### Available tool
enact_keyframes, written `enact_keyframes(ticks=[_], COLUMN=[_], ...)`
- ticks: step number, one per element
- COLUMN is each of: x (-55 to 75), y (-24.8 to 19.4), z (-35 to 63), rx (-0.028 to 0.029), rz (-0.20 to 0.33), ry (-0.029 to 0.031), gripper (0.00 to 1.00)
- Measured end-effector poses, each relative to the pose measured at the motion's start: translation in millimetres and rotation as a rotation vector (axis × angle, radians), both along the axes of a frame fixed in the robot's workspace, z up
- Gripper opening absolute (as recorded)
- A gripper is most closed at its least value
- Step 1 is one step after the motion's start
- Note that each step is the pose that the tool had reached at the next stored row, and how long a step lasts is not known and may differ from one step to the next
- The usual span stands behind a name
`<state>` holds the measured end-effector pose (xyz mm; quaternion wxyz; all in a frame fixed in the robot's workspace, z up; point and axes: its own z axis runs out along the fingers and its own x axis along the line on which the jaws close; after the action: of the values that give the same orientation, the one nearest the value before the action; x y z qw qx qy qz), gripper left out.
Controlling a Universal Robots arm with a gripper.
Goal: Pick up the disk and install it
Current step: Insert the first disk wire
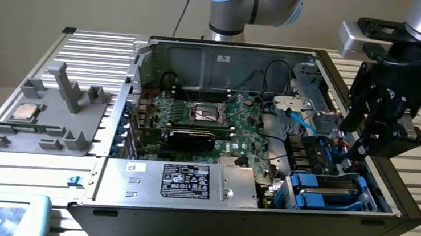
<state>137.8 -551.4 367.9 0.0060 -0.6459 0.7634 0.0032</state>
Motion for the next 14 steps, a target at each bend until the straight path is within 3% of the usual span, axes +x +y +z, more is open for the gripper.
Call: enact_keyframes(ticks=[9, 14], x=[-5.4, -9.7], y=[3.4, 6.5], z=[-12.5, -16.3], rx=[0.0001, 0.0003], rz=[-0.044, -0.054], ry=[-0.0041, -0.0164], gripper=[0.58, 0.58])
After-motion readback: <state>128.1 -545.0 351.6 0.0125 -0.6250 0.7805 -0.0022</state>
